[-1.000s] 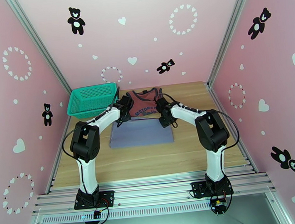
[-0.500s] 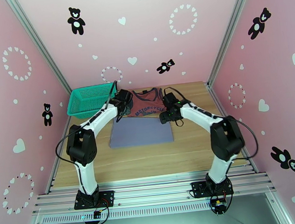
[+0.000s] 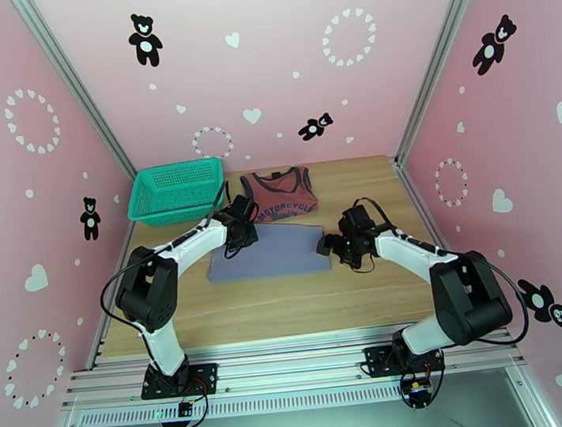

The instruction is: Fold and stack the mixed laundry pile

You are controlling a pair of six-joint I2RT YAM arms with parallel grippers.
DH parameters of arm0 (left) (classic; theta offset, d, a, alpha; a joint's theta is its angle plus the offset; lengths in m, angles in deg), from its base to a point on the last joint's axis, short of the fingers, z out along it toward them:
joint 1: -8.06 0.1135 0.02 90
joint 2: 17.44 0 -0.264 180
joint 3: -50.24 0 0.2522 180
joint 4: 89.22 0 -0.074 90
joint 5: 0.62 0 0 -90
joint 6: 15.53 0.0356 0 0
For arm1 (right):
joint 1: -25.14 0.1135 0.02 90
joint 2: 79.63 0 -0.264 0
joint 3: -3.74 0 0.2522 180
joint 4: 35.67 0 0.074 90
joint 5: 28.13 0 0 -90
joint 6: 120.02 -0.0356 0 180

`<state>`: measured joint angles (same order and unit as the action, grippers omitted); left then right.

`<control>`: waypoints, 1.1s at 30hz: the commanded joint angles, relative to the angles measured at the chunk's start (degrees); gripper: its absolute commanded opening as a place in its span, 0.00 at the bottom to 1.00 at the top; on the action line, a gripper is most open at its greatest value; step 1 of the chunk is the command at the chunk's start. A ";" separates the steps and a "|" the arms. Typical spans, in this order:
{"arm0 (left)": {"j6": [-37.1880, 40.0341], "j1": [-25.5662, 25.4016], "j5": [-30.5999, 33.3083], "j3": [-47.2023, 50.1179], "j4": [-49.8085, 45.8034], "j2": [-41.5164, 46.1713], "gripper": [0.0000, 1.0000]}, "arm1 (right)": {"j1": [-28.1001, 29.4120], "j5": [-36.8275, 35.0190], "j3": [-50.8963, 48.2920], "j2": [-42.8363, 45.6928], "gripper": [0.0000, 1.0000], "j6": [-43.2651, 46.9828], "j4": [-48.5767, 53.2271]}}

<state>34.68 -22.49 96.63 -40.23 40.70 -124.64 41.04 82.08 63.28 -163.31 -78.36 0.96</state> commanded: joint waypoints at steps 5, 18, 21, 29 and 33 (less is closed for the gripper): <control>-2.93 -3.09 -1.20 -4.36 2.56 -3.00 0.00 | 0.10 -1.01 0.85 -0.48 0.89 -1.94 -3.15; -3.89 -2.74 5.15 -4.16 -1.31 -7.35 0.00 | 3.05 -8.55 13.40 -11.57 0.84 7.19 7.23; -3.38 -1.89 5.75 -3.54 -1.26 -6.89 0.00 | 4.45 -10.79 15.22 -14.38 0.83 7.46 7.93; -2.46 -0.45 3.72 -1.10 2.64 -10.69 0.00 | 7.24 -12.00 19.94 -23.13 0.80 7.47 8.32; -2.74 -0.40 2.70 0.30 3.94 -14.16 0.00 | 8.51 -12.38 20.39 -25.36 0.77 7.29 8.30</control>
<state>31.36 -23.17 100.84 -42.48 43.72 -134.12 48.38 69.79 83.41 -185.28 -71.43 8.92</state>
